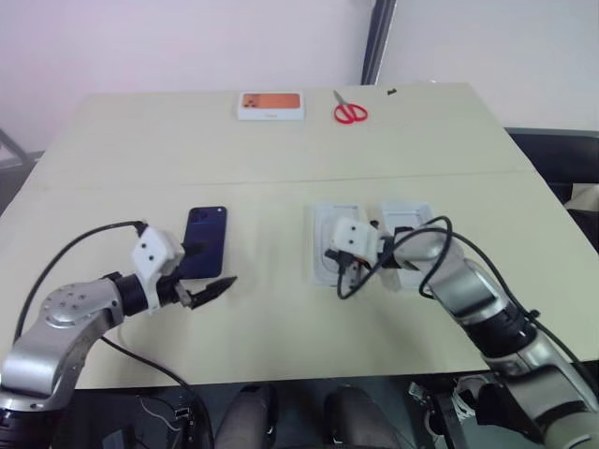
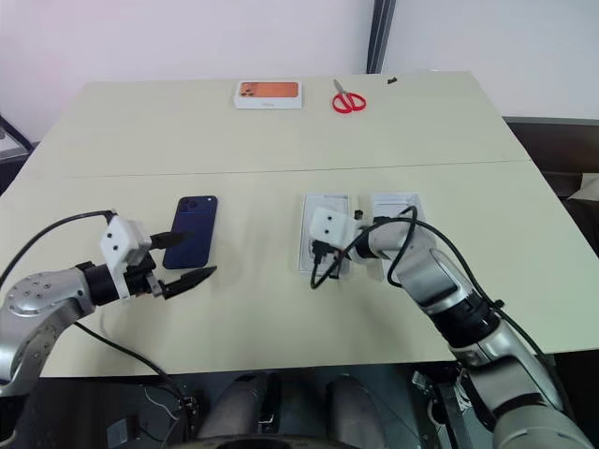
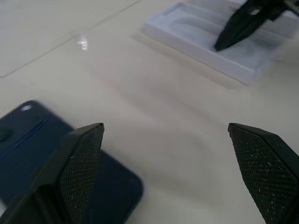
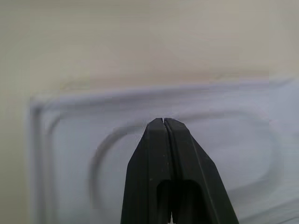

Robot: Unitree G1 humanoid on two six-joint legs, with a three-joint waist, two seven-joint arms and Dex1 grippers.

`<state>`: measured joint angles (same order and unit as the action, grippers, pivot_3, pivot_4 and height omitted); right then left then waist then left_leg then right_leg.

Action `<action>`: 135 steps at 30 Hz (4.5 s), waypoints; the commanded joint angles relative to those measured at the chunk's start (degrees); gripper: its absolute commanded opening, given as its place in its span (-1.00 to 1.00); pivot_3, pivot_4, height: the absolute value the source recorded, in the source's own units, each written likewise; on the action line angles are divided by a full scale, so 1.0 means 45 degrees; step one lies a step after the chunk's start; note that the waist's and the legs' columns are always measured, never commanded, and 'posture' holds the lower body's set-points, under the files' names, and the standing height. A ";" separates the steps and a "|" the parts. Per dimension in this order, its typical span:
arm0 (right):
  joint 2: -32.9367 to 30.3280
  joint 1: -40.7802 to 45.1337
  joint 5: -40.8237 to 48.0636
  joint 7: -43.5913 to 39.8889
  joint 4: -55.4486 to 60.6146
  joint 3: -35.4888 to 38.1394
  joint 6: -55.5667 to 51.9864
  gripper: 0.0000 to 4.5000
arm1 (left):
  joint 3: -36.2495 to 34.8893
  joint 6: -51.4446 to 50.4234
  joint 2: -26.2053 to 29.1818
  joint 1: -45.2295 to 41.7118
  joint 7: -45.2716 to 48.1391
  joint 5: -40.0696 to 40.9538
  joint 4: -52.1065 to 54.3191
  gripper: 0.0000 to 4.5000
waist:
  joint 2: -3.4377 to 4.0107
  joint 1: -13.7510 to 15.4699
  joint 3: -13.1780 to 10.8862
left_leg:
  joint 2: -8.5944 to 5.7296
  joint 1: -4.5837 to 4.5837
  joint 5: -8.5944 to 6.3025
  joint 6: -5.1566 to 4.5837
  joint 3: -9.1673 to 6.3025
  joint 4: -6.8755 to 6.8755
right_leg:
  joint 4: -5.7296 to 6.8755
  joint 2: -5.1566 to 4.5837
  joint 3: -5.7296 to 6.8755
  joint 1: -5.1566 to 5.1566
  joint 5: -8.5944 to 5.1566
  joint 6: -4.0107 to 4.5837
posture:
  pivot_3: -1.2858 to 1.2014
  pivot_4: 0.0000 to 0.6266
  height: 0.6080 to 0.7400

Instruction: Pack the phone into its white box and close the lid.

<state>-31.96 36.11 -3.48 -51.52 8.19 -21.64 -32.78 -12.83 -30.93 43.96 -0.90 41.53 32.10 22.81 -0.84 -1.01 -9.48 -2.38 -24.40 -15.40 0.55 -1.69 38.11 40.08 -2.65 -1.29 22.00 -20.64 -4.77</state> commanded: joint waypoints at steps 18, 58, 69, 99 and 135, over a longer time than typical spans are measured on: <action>0.6047 0.2936 -0.2016 0.2537 -0.6209 -0.2757 0.2987 -0.99 | -0.2097 -1.3585 -0.1038 -0.6392 -0.5401 0.1999 -0.4688 1.00 | -0.0025 -0.0066 0.0015 | -0.0002 0.0001 0.0054 0.0092 -0.0005 0.0017 | 0.0044 0.0007 0.0018 0.0068 0.0001 -0.0003 | 0.03 -0.52 1.00; 0.7188 0.2708 -0.3013 0.2475 -0.7766 -0.2487 0.4297 -1.00 | -0.4772 -1.3681 -0.3107 -0.7800 -0.7885 0.4499 -0.6293 0.09 | -0.0017 -0.0036 0.0076 | -0.0016 0.0076 0.0059 0.0104 -0.0025 0.0006 | 0.0044 -0.0004 0.0027 0.0012 0.0002 -0.0004 | 0.03 -0.52 1.00; 0.6820 0.2474 -0.3149 0.2303 -0.7082 -0.2461 0.4088 -1.00 | -0.5995 -1.3681 -0.3464 -0.8062 -0.8878 0.5695 -0.6501 -0.70 | -0.0020 -0.0082 0.0076 | -0.0015 0.0067 0.0058 0.0105 -0.0024 -0.0001 | 0.0043 -0.0005 0.0026 0.0026 0.0002 -0.0004 | 0.03 -0.52 1.00; -0.1675 -0.0120 0.0420 -0.2182 0.0429 0.2640 0.1355 -1.00 | -0.5851 -1.3606 -0.9049 -1.1602 -1.2485 0.7515 -0.5823 -0.97 | -0.0073 0.0049 0.0051 | -0.0014 -0.0021 0.0061 0.0108 -0.0008 0.0012 | 0.0022 -0.0003 0.0015 0.0030 0.0003 -0.0006 | 0.03 -0.52 1.00; -0.3264 -0.0810 0.0466 -0.1305 -0.0880 0.3043 0.2071 -1.00 | -0.2088 -1.3556 -0.9822 -0.8862 -1.4662 1.0310 -0.3613 0.99 | -0.0101 0.0040 0.0035 | 0.0003 -0.0010 0.0061 0.0107 0.0011 0.0031 | 0.0017 0.0010 0.0001 0.0003 0.0003 -0.0006 | 0.03 -0.52 1.00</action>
<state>-46.42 31.29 -1.50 -57.72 3.90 -8.48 -24.39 -22.78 -91.97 -2.31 -39.56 -27.19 77.03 4.04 -1.29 -0.82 -9.32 -2.37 -24.43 -15.12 1.03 -1.64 38.25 40.15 -2.60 -1.30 22.02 -20.62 -4.80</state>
